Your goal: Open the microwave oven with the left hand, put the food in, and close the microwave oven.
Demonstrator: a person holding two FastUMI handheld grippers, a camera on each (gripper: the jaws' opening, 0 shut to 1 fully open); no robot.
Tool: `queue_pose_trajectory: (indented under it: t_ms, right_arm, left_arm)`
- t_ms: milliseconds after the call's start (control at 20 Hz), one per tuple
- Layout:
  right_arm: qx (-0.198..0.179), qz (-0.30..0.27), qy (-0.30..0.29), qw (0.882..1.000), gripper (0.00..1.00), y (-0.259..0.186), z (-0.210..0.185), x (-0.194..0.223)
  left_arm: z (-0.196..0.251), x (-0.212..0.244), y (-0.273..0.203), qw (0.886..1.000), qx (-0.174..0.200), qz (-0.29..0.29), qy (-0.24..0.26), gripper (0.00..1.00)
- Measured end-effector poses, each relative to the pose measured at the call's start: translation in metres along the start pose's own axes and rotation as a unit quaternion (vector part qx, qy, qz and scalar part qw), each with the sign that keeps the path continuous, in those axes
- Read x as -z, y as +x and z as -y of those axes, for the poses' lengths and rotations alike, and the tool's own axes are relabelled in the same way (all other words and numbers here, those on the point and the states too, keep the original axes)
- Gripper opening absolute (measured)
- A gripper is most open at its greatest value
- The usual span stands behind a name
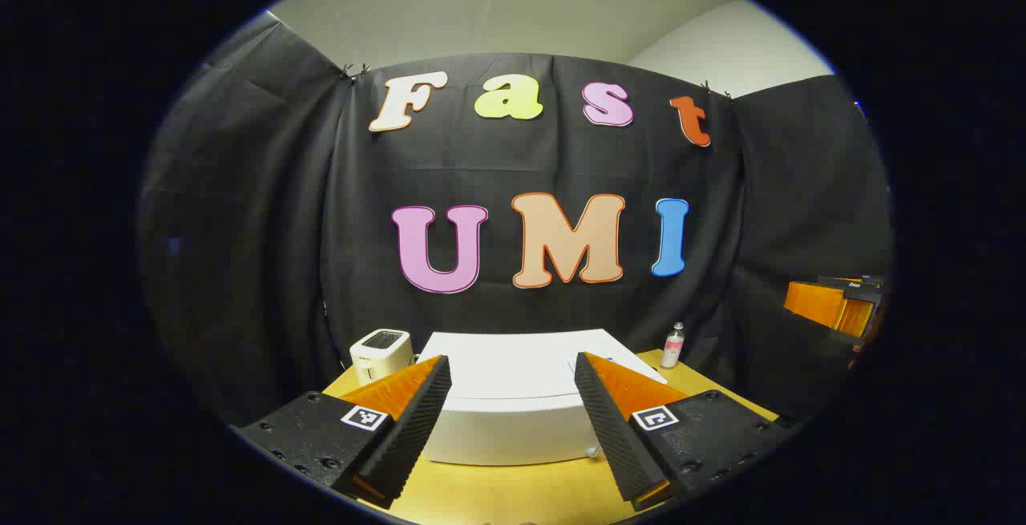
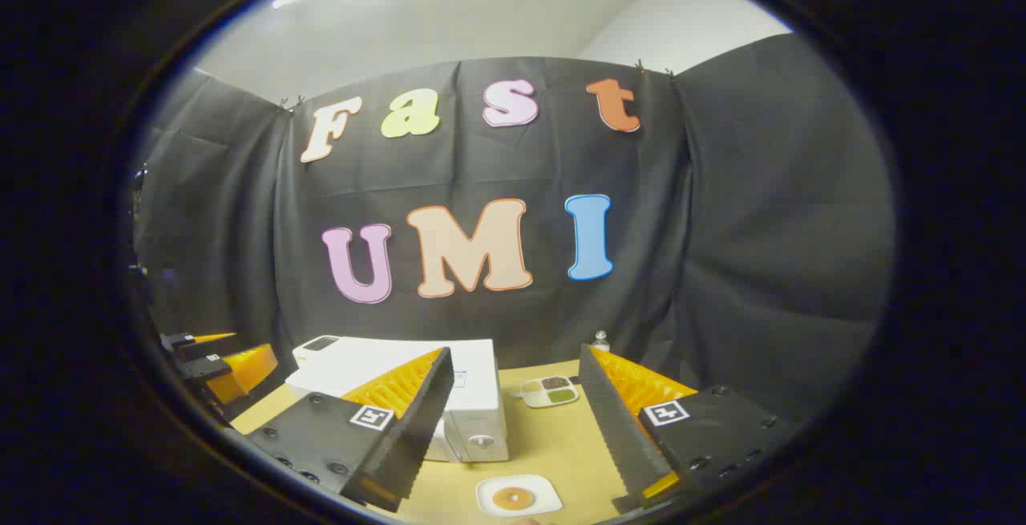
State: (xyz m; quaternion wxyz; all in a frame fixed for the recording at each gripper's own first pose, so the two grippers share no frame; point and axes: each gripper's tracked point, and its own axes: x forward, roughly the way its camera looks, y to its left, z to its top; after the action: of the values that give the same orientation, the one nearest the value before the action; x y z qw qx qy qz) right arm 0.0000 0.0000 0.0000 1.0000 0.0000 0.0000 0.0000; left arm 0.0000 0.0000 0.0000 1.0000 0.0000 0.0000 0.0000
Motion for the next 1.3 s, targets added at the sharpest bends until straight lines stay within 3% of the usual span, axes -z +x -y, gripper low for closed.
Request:
queue_pose_trajectory:
  t_ms: [50,300,500,600,800,850,950,1050,1300]
  right_arm:
    - [-0.005,-0.004,0.003,1.0,0.97,0.0,-0.005,0.001]
    - [-0.015,-0.014,-0.005,1.0,0.92,0.0,0.012,0.001]
    - [-0.025,-0.014,-0.02,0.999,1.0,0.0,0.042,0.001]
    - [-0.033,-0.017,-0.018,0.999,0.92,0.001,0.053,0.003]
    - [-0.055,-0.026,-0.005,0.998,0.92,0.006,0.071,0.008]
    - [-0.06,-0.025,-0.005,0.998,0.96,0.007,0.074,0.008]
    - [-0.065,-0.023,-0.005,0.998,0.96,0.009,0.081,0.008]
    - [-0.07,-0.025,-0.003,0.997,0.92,0.012,0.084,0.011]
    - [-0.073,-0.03,0.0,0.997,0.96,0.017,0.094,0.015]
  left_arm:
    - [-0.001,-0.004,0.0,1.0,-0.001,0.004,0.003,0.92]
    - [0.018,-0.005,-0.003,1.0,-0.012,0.003,-0.016,0.95]
    - [0.039,-0.002,-0.011,0.999,-0.035,-0.006,-0.038,0.95]
    - [0.05,-0.004,-0.015,0.998,-0.043,-0.004,-0.043,0.95]
    - [0.061,0.0,-0.026,0.997,-0.067,-0.004,-0.047,0.92]
    - [0.064,0.002,-0.028,0.996,-0.074,-0.006,-0.048,0.92]
    - [0.069,0.008,-0.034,0.995,-0.084,-0.011,-0.047,0.95]
    - [0.074,0.012,-0.035,0.995,-0.089,-0.016,-0.043,0.95]
    - [0.086,0.032,-0.025,0.995,-0.082,-0.033,-0.047,0.95]
